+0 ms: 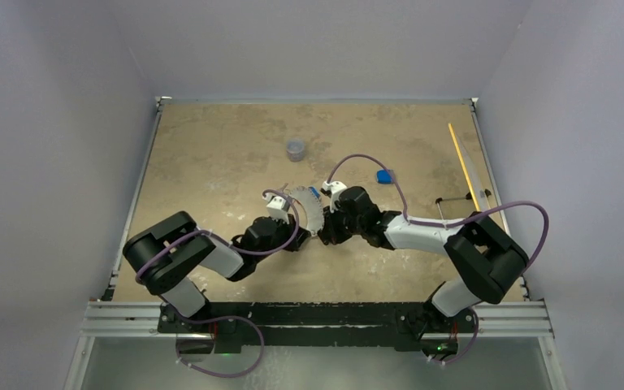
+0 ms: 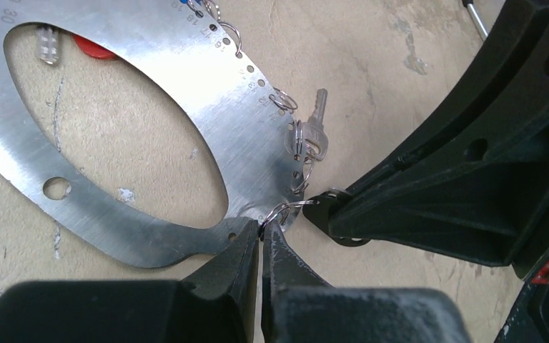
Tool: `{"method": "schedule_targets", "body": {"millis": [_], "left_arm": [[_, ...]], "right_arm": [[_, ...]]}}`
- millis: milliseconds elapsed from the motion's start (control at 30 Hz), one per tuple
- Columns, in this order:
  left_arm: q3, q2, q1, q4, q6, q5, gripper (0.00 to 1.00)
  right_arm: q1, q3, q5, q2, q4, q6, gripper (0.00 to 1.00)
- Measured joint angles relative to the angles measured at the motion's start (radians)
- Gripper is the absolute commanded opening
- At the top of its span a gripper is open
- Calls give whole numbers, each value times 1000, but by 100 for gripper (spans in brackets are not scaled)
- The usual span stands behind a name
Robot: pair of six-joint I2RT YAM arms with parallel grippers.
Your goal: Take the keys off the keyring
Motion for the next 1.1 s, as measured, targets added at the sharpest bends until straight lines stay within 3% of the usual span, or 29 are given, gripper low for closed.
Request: {"method": "schedule_targets", "body": {"millis": [233, 667, 1100], "left_arm": [[-82, -33, 9, 98, 53, 34, 0], [-180, -101, 16, 160, 66, 6, 0], [-183, -54, 39, 158, -82, -124, 0]], "right_arm": [[11, 54, 9, 3, -76, -10, 0], [26, 106, -19, 64, -71, -45, 0], [94, 121, 7, 108, -86, -84, 0]]}}
